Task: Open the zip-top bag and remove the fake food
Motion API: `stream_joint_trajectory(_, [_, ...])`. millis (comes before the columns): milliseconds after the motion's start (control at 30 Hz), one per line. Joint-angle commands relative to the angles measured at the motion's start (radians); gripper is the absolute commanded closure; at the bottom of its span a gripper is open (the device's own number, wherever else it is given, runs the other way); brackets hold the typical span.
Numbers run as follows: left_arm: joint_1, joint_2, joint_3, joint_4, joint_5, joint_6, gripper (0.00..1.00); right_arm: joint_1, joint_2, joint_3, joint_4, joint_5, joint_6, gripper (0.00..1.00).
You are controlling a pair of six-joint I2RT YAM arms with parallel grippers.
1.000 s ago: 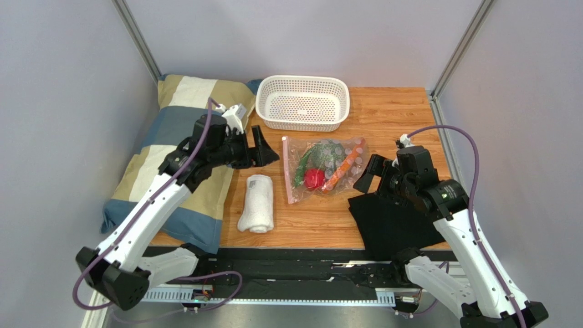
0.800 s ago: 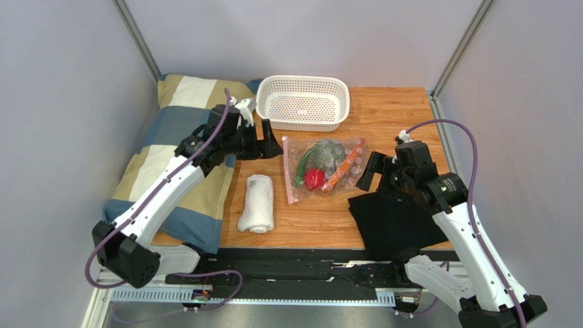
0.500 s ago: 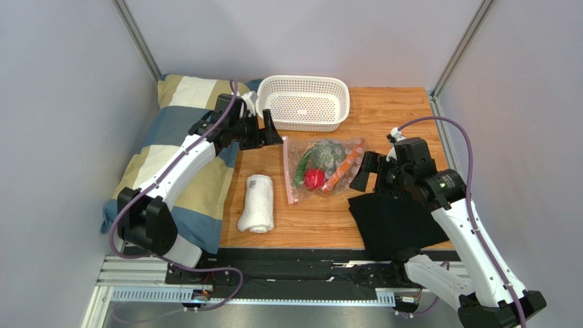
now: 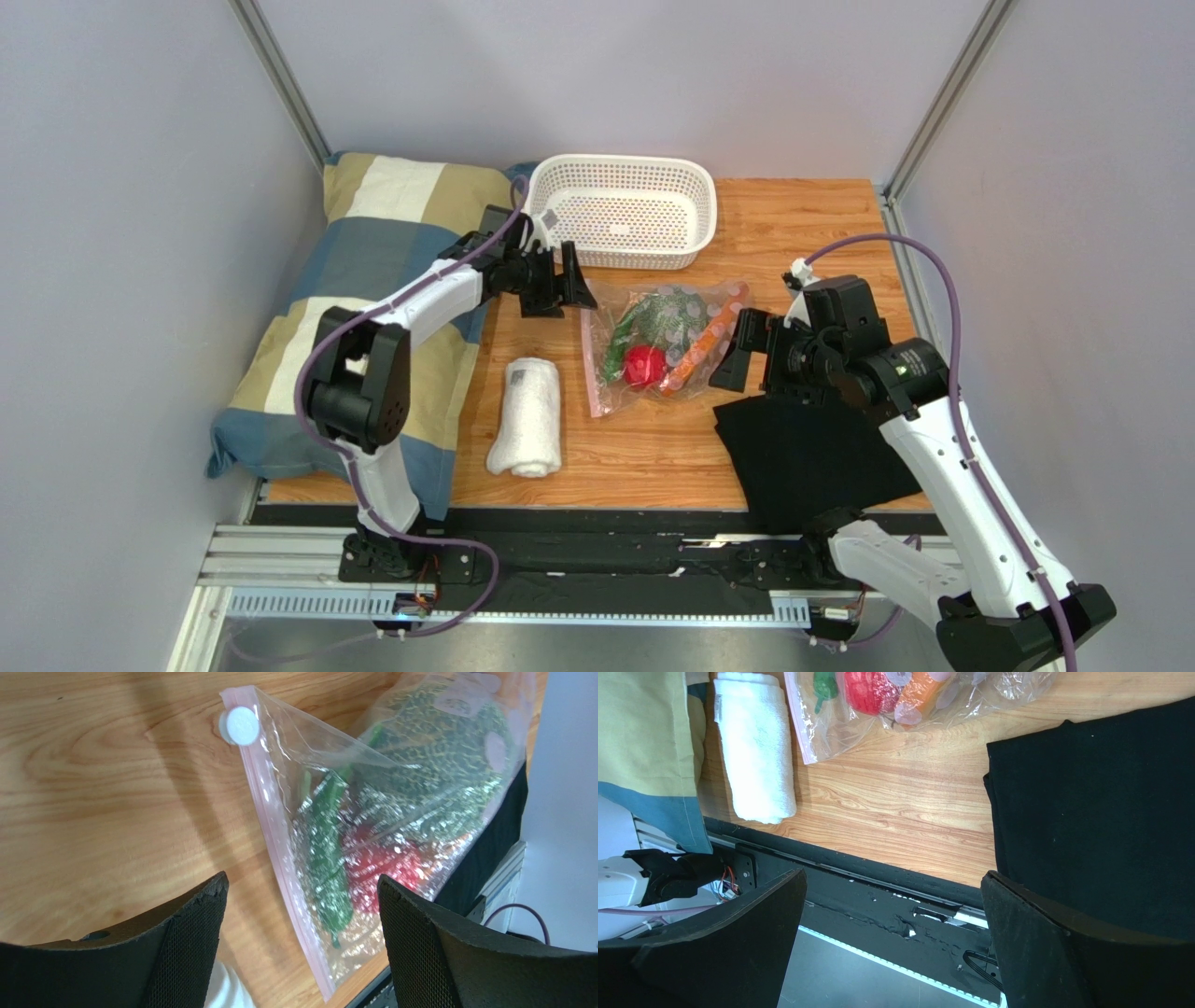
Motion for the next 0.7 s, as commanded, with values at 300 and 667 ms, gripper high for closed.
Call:
stream_joint_trajectory(300, [0.023, 0.228, 0.054, 0.473, 0.311, -0.118, 0.42, -0.002, 0.042, 0.063, 0.027, -0.002, 0.012, 0.01])
stream_joint_trajectory(667, [0.026, 0.272, 0.031, 0.547, 0.316, -0.127, 0.62, -0.002, 0.241, 0.132, 0.177, -0.033, -0.032, 0.01])
